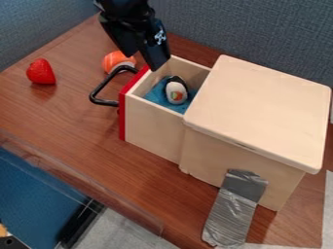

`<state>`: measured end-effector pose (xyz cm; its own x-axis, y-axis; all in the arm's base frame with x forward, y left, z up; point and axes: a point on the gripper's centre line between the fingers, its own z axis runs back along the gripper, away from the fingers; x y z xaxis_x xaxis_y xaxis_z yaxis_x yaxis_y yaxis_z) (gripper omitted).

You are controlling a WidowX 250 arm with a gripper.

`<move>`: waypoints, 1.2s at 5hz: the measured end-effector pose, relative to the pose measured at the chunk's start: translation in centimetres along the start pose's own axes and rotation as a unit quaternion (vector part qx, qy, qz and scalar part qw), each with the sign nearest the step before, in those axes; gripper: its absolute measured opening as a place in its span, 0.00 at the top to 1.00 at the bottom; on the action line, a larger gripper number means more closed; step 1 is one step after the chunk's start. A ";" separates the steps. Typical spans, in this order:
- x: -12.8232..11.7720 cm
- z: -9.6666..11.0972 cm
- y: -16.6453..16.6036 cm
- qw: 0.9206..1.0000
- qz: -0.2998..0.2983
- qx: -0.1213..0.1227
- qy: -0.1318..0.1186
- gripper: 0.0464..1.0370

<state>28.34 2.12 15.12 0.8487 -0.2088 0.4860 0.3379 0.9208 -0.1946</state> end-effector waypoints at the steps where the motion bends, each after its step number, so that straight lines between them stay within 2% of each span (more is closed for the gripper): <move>1: -0.4 -0.5 0.0 1.000 0.010 -0.005 0.007 0.04; 2: -0.5 -1.2 0.1 0.998 0.054 0.002 -0.008 0.04; 3: -0.2 -1.5 -0.1 0.995 0.091 0.021 -0.039 0.04; 4: -0.2 -2.4 -0.2 0.988 0.127 0.043 -0.070 0.04; 5: 0.1 -3.5 -0.1 0.977 0.166 0.074 -0.108 0.04; 6: 1.0 -4.5 -1.1 0.970 0.195 0.088 -0.120 0.04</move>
<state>30.65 -0.59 12.02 0.7720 0.2287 0.5931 -0.0816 0.9610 -0.2643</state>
